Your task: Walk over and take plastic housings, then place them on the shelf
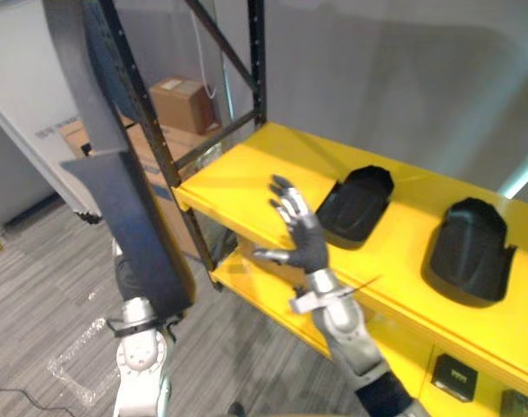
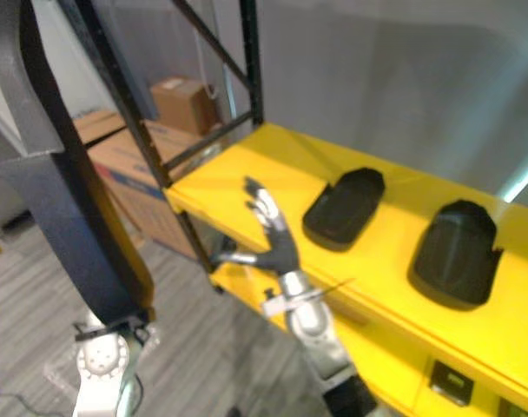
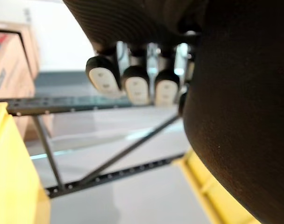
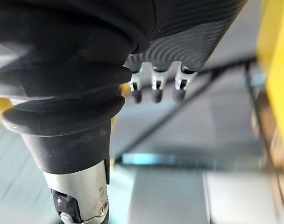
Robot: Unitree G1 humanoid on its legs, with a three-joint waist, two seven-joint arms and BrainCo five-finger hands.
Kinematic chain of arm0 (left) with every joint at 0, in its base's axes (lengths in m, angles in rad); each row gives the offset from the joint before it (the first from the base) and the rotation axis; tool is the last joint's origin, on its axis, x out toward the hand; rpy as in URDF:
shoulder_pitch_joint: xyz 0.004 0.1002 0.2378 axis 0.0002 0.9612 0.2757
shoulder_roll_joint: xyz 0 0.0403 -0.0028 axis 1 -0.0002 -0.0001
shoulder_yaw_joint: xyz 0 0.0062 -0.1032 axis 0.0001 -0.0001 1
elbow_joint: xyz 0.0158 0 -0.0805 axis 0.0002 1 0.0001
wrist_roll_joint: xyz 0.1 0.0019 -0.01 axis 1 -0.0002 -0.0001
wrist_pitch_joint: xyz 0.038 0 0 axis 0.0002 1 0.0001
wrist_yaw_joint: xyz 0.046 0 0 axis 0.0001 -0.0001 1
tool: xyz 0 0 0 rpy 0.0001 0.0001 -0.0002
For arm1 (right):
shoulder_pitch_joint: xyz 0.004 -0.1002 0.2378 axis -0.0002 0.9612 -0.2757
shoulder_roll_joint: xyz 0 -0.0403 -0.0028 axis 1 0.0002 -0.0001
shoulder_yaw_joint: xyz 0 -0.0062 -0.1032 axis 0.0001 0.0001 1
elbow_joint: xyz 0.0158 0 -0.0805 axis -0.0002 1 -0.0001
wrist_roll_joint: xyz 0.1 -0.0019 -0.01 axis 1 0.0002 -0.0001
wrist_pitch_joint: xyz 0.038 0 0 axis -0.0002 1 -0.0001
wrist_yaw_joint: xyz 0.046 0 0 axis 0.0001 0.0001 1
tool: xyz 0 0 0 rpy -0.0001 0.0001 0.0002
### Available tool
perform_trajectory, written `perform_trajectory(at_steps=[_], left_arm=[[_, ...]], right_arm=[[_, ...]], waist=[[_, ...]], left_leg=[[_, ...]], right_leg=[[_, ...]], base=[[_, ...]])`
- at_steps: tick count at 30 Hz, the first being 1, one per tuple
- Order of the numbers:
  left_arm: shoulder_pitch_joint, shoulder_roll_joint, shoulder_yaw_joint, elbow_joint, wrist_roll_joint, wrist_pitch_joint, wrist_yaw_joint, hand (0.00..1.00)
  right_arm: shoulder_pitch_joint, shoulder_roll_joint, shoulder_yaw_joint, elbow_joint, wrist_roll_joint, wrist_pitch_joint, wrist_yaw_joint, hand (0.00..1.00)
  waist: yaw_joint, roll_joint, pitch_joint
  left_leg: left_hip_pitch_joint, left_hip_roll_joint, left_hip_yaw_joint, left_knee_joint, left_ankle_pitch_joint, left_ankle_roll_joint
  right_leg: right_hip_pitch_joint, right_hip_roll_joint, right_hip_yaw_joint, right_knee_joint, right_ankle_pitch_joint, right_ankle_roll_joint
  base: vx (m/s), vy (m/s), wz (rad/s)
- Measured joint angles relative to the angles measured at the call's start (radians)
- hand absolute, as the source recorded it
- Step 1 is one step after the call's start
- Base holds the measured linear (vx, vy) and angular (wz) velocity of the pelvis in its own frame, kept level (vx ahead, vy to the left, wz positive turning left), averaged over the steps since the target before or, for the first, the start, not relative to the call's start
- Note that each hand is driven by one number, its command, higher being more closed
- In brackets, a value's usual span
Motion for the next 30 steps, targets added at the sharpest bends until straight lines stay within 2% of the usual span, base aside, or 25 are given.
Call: perform_trajectory(at_steps=[2,4,5,6,7,8,9,10,11,12,13,16,18,19,20,21,22,23,24,25,26,27,29,30], left_arm=[[0.0,0.001,0.013,-0.03,0.0,-0.016,-0.004,1.0],[-0.023,0.002,0.022,-0.054,0.002,-0.016,-0.023,1.0],[-0.03,0.0,0.022,-0.055,0.002,-0.016,-0.028,1.0],[-0.029,0.005,0.027,-0.057,-0.001,-0.016,-0.036,1.0],[-0.028,0.007,0.033,-0.066,-0.001,-0.015,-0.039,1.0],[-0.027,0.008,0.036,-0.074,-0.001,-0.015,-0.039,1.0],[-0.028,0.015,0.036,-0.088,-0.007,-0.018,-0.038,1.0],[-0.031,0.027,0.045,-0.09,-0.019,-0.021,-0.037,1.0],[-0.032,0.037,0.049,-0.09,-0.033,-0.021,-0.036,1.0],[-0.03,0.05,0.068,-0.089,-0.042,-0.02,-0.033,1.0],[-0.024,0.034,0.078,-0.075,-0.042,-0.018,-0.02,1.0],[-0.003,0.004,0.076,-0.073,-0.035,-0.014,0.001,1.0],[0.0,0.001,0.059,-0.072,-0.027,-0.015,0.008,1.0],[0.003,0.001,0.056,-0.07,-0.027,-0.019,0.002,1.0],[0.003,0.002,0.056,-0.061,-0.027,-0.026,0.0,1.0],[0.007,-0.005,0.056,-0.044,-0.032,-0.033,0.0,1.0],[0.016,-0.011,0.056,-0.034,-0.033,-0.04,0.001,1.0],[0.016,-0.013,0.056,-0.031,-0.034,-0.044,0.003,1.0],[0.01,-0.014,0.057,-0.03,-0.033,-0.051,0.011,1.0],[0.008,-0.013,0.056,-0.03,-0.031,-0.056,0.012,1.0],[0.002,-0.014,0.054,-0.029,-0.029,-0.057,0.012,1.0],[-0.012,-0.014,0.036,-0.024,-0.029,-0.055,0.013,1.0],[-0.019,-0.016,0.028,-0.024,-0.023,-0.056,0.013,1.0],[-0.016,-0.015,0.033,-0.025,-0.007,-0.057,0.014,1.0]], right_arm=[[0.047,0.0,-0.014,0.0,0.005,-0.001,-0.002,0.0],[0.113,0.006,-0.049,0.002,0.004,-0.008,-0.03,0.0],[0.124,0.005,-0.062,0.006,0.004,-0.009,-0.036,0.0],[0.144,0.006,-0.078,0.016,0.004,-0.011,-0.046,0.0],[0.157,0.011,-0.088,0.023,0.006,-0.023,-0.045,0.0],[0.158,0.014,-0.095,0.023,0.006,-0.025,-0.044,0.0],[0.16,0.021,-0.096,0.023,0.005,-0.031,-0.042,0.0],[0.158,0.045,-0.096,0.021,0.005,-0.039,-0.036,0.0],[0.157,0.056,-0.096,0.021,0.005,-0.047,-0.032,0.0],[0.15,0.07,-0.096,0.018,0.002,-0.054,-0.018,0.0],[0.147,0.065,-0.102,0.021,-0.006,-0.065,-0.015,0.0],[0.147,0.05,-0.126,0.021,-0.005,-0.109,-0.018,0.0],[0.147,0.044,-0.168,0.015,-0.006,-0.141,-0.035,0.0],[0.147,0.037,-0.192,0.01,-0.006,-0.15,-0.05,0.0],[0.147,0.033,-0.213,0.01,-0.007,-0.154,-0.055,0.0],[0.149,0.026,-0.228,0.006,-0.029,-0.161,-0.067,0.0],[0.151,0.01,-0.238,-0.004,-0.039,-0.17,-0.065,0.0],[0.151,0.004,-0.247,-0.016,-0.041,-0.177,-0.063,0.0],[0.148,0.002,-0.269,-0.042,-0.035,-0.184,-0.055,0.0],[0.147,0.002,-0.275,-0.05,-0.031,-0.184,-0.044,0.0],[0.146,0.003,-0.28,-0.053,-0.03,-0.185,-0.032,0.0],[0.146,0.002,-0.294,-0.053,-0.022,-0.186,-0.01,0.0],[0.145,0.003,-0.303,-0.051,-0.011,-0.194,-0.004,0.0],[0.139,0.003,-0.303,-0.05,-0.004,-0.207,-0.003,0.0]], waist=[[-0.01,-0.011,0.004],[-0.033,-0.03,0.027],[-0.036,-0.026,0.039],[-0.037,-0.022,0.043],[-0.043,-0.023,0.044],[-0.044,-0.028,0.048],[-0.049,-0.023,0.054],[-0.051,-0.04,0.063],[-0.052,-0.051,0.069],[-0.051,-0.08,0.08],[-0.051,-0.085,0.093],[-0.06,-0.051,0.106],[-0.078,-0.013,0.122],[-0.076,0.008,0.136],[-0.077,0.015,0.146],[-0.075,0.018,0.152],[-0.067,0.023,0.144],[-0.065,0.031,0.139],[-0.07,0.035,0.134],[-0.072,0.033,0.132],[-0.078,0.028,0.132],[-0.082,0.023,0.132],[-0.085,0.024,0.131],[-0.079,0.025,0.131]], left_leg=[[0.003,-0.02,0.014,0.0,-0.009,0.008],[0.019,-0.051,0.058,0.044,-0.032,0.029],[0.019,-0.05,0.058,0.062,-0.039,0.031],[0.024,-0.058,0.062,0.084,-0.058,0.038],[0.029,-0.057,0.063,0.095,-0.067,0.046],[0.035,-0.054,0.064,0.092,-0.069,0.049],[0.034,-0.035,0.056,0.091,-0.071,0.053],[0.029,-0.016,0.055,0.088,-0.07,0.053],[0.022,-0.01,0.059,0.088,-0.07,0.053],[0.015,-0.014,0.084,0.093,-0.07,0.052],[0.007,-0.02,0.113,0.102,-0.07,0.049],[-0.003,-0.005,0.154,0.122,-0.082,0.039],[-0.05,0.034,0.159,0.253,-0.159,0.018],[-0.103,0.079,0.174,0.44,-0.205,0.001],[-0.162,0.119,0.188,0.614,-0.205,-0.004],[-0.213,0.16,0.202,0.784,-0.168,-0.012],[-0.228,0.175,0.211,0.83,-0.174,-0.003],[-0.227,0.18,0.212,0.828,-0.184,0.008],[-0.224,0.18,0.212,0.765,-0.208,0.045],[-0.222,0.178,0.211,0.719,-0.211,0.05],[-0.21,0.173,0.203,0.644,-0.211,0.049],[-0.194,0.168,0.154,0.506,-0.199,0.033],[-0.186,0.171,0.064,0.398,-0.179,0.016],[-0.166,0.172,-0.007,0.337,-0.145,0.009]], right_leg=[[-0.012,-0.034,0.0,0.037,-0.039,0.042],[-0.043,-0.111,0.005,0.182,-0.083,0.035],[-0.054,-0.123,0.017,0.239,-0.085,0.03],[-0.096,-0.147,0.054,0.35,-0.072,-0.026],[-0.129,-0.143,0.104,0.408,-0.039,-0.069],[-0.144,-0.138,0.126,0.433,-0.022,-0.084],[-0.165,-0.106,0.169,0.439,-0.044,-0.069],[-0.161,-0.036,0.187,0.373,-0.068,-0.049],[-0.157,-0.002,0.183,0.326,-0.069,-0.05],[-0.158,0.041,0.178,0.239,-0.067,-0.053],[-0.155,0.048,0.156,0.179,-0.07,-0.048],[-0.155,0.066,0.166,0.135,-0.05,-0.054],[-0.134,0.086,0.162,0.111,-0.056,-0.062],[-0.105,0.102,0.179,0.099,-0.061,-0.069],[-0.084,0.107,0.189,0.099,-0.067,-0.065],[-0.054,0.102,0.215,0.097,-0.07,-0.061],[-0.046,0.097,0.231,0.096,-0.07,-0.058],[-0.045,0.09,0.245,0.097,-0.068,-0.052],[-0.048,0.061,0.285,0.098,-0.064,-0.04],[-0.05,0.043,0.3,0.102,-0.059,-0.033],[-0.056,0.015,0.313,0.103,-0.056,-0.027],[-0.069,-0.025,0.33,0.103,-0.047,-0.012],[-0.071,-0.051,0.349,0.102,-0.046,-0.01],[-0.07,-0.065,0.369,0.103,-0.046,0.01]], base=[[-0.11,0.021,-0.06],[-0.03,0.101,0.18],[-0.06,0.135,0.13],[-0.08,0.134,0.0],[-0.09,0.114,-0.07],[-0.03,0.077,-0.07],[-0.04,0.001,-0.08],[-0.05,-0.01,-0.06],[-0.03,-0.061,-0.17],[-0.01,-0.091,-0.41],[0.0,-0.077,-0.51],[0.04,0.008,-0.39],[0.09,-0.005,-0.21],[0.13,-0.018,-0.35],[0.15,-0.007,-0.58],[0.14,0.003,-0.7],[0.14,0.035,-0.74],[0.2,0.132,-0.84],[0.22,0.154,-0.66],[0.28,0.219,-0.6],[0.21,0.225,-0.39],[0.18,0.251,-0.32],[0.15,0.382,-0.22],[0.18,0.588,-0.49]])
